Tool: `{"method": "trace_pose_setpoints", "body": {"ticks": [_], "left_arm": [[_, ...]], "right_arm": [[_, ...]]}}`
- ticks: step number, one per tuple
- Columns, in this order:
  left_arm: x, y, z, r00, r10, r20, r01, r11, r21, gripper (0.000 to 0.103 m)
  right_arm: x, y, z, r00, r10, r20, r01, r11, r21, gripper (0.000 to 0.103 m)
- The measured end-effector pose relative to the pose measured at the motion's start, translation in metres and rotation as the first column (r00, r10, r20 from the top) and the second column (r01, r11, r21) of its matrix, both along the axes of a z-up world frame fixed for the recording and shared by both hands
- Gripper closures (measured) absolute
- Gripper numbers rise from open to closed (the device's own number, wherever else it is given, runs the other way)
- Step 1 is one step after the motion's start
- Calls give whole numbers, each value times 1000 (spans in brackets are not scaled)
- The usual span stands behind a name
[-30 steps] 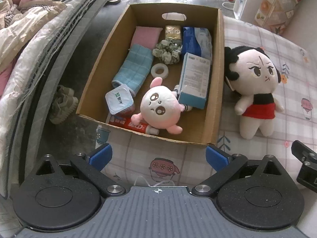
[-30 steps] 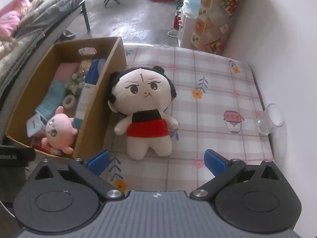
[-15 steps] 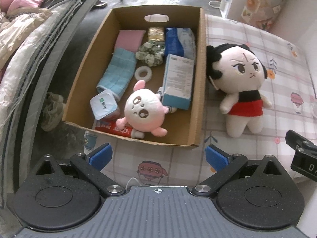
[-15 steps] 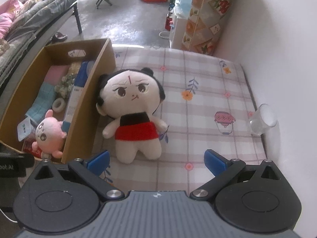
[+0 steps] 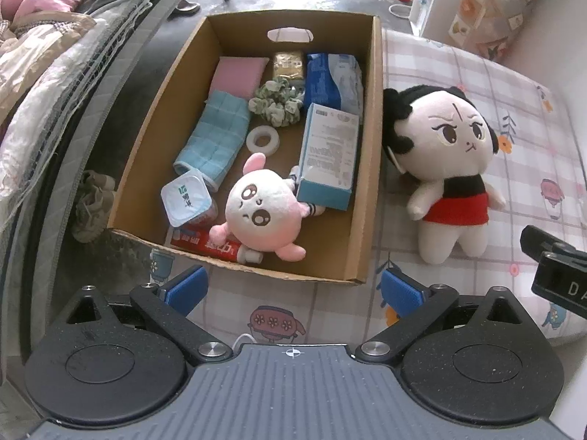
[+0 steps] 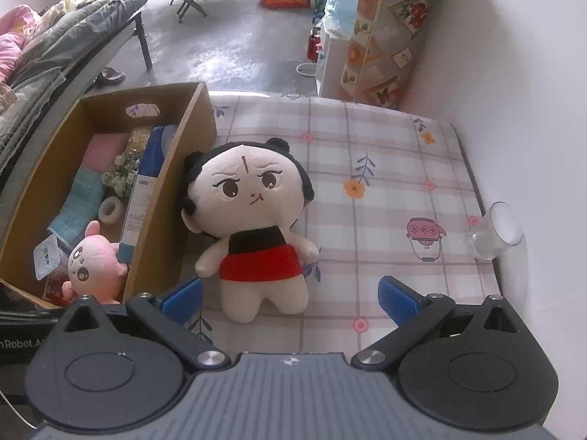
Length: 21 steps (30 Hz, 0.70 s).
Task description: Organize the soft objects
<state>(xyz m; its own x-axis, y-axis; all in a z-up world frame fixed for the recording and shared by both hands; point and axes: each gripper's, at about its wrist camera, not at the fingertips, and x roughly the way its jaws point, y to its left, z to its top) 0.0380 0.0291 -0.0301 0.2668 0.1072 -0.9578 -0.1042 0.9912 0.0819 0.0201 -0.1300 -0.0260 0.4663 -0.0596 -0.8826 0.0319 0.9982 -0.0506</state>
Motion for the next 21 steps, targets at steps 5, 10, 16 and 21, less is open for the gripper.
{"method": "trace_pose_setpoints", "body": {"ticks": [5, 10, 16, 21], "left_arm": [[2, 2, 0, 1000, 2, 10, -2, 1000, 5, 2], [3, 3, 0, 1000, 3, 14, -3, 1000, 8, 2], [5, 3, -1, 1000, 2, 14, -2, 1000, 8, 2], [7, 1, -2, 1000, 4, 9, -4, 1000, 4, 2]], "right_arm": [[1, 1, -4, 1000, -2, -12, 2, 1000, -1, 0], [1, 3, -4, 1000, 4, -10, -4, 1000, -5, 0], [2, 3, -5, 1000, 2, -11, -2, 1000, -2, 0], [3, 3, -6, 1000, 1, -15, -1, 1000, -4, 0]]}}
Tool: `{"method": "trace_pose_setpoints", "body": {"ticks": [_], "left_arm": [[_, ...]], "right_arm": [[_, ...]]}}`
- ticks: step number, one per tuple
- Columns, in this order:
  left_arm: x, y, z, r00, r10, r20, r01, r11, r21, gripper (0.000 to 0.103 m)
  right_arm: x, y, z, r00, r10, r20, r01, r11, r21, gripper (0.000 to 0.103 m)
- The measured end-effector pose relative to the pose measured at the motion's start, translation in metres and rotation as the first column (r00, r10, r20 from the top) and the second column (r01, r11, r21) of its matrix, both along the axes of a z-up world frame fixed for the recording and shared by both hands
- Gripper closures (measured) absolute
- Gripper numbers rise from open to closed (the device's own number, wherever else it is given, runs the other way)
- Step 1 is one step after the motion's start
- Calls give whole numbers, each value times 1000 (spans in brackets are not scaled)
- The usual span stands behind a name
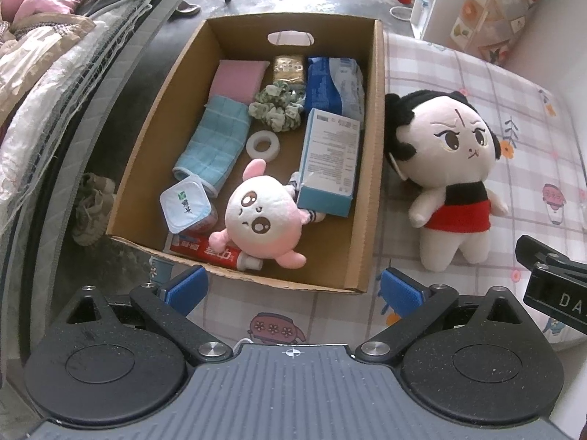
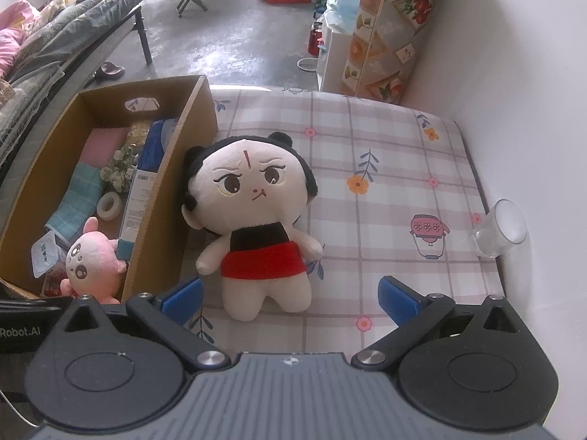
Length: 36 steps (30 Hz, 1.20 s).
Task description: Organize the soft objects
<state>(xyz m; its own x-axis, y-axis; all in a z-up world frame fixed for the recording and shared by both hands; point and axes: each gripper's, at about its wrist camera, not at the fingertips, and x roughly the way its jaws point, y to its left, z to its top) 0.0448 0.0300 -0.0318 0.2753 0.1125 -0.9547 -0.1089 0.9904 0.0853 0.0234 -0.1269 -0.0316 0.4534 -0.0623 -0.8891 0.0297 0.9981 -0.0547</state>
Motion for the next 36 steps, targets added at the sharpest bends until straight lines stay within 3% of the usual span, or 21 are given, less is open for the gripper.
{"method": "trace_pose_setpoints", "body": {"ticks": [36], "left_arm": [[5, -7, -5, 1000, -16, -13, 16, 1000, -8, 2]], "right_arm": [[5, -4, -2, 1000, -7, 1, 7, 1000, -7, 0]]}}
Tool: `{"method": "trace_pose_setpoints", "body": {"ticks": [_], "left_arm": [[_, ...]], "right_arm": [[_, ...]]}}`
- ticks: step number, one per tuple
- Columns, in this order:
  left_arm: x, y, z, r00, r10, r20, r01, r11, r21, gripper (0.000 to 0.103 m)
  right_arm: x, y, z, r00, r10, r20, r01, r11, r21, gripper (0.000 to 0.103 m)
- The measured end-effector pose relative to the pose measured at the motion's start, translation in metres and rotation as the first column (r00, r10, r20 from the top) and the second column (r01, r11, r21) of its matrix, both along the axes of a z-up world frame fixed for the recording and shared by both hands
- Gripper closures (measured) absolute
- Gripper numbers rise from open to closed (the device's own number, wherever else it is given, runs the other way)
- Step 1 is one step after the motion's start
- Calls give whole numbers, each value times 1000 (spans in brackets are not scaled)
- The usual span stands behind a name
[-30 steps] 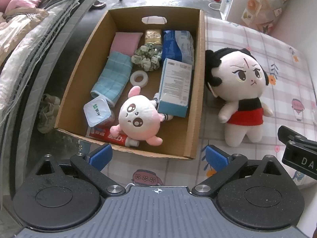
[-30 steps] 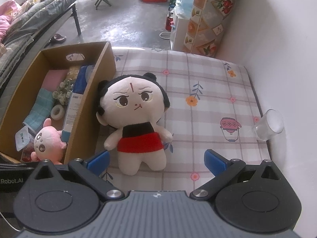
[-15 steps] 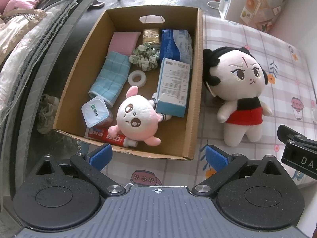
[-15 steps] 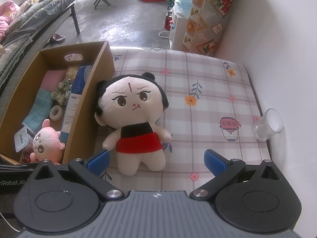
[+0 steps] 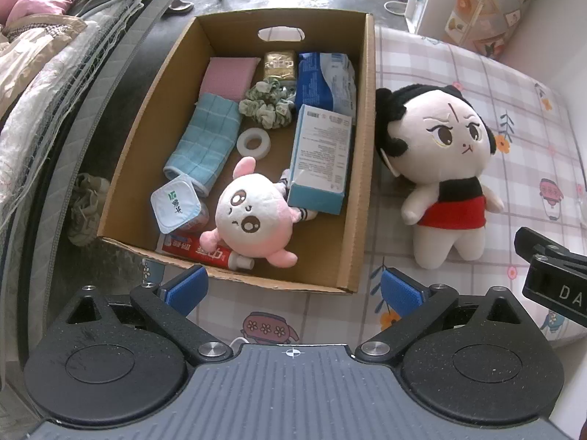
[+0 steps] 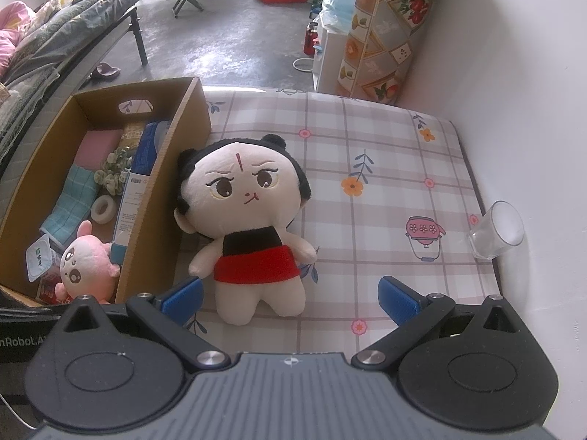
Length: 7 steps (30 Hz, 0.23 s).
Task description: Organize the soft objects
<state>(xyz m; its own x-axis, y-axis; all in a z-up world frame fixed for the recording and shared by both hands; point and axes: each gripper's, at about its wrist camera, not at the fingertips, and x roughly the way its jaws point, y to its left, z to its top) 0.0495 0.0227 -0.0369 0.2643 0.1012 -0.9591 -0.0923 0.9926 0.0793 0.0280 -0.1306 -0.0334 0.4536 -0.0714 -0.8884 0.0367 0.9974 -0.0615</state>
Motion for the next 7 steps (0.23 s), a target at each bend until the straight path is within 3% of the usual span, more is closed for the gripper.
{"method": "trace_pose_setpoints", "body": {"ticks": [7], "left_arm": [[0, 0, 0, 1000, 1, 0, -1, 1000, -1, 2]], "right_arm": [[1, -1, 0, 1000, 0, 1, 0, 1000, -1, 0]]}}
